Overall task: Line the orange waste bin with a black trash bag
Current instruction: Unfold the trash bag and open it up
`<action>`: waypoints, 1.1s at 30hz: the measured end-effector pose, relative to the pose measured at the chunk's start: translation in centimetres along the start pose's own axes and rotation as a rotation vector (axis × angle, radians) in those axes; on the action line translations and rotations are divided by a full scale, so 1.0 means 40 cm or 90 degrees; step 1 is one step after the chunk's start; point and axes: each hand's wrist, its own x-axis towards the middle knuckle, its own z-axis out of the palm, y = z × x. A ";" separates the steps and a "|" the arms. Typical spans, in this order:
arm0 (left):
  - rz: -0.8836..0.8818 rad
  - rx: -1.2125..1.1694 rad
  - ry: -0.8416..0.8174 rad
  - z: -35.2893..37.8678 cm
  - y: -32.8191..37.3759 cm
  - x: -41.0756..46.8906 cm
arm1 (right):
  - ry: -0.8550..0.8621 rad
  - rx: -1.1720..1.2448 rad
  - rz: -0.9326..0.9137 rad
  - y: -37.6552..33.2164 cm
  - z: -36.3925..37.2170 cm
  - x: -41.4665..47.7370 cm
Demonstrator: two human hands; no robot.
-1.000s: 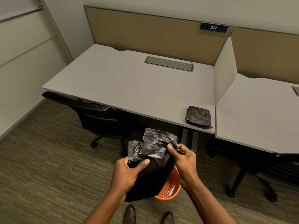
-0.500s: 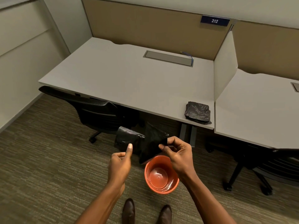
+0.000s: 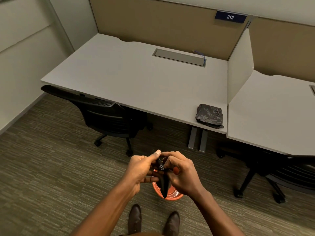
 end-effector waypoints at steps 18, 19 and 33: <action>0.183 -0.081 0.090 0.024 -0.029 -0.005 | 0.095 -0.089 0.048 -0.060 0.051 -0.097; 0.204 -0.053 0.087 0.024 -0.030 -0.012 | 0.075 -0.056 0.071 -0.064 0.054 -0.096; 0.305 -0.065 -0.144 -0.044 0.063 -0.071 | 0.176 0.400 0.363 -0.010 0.000 -0.064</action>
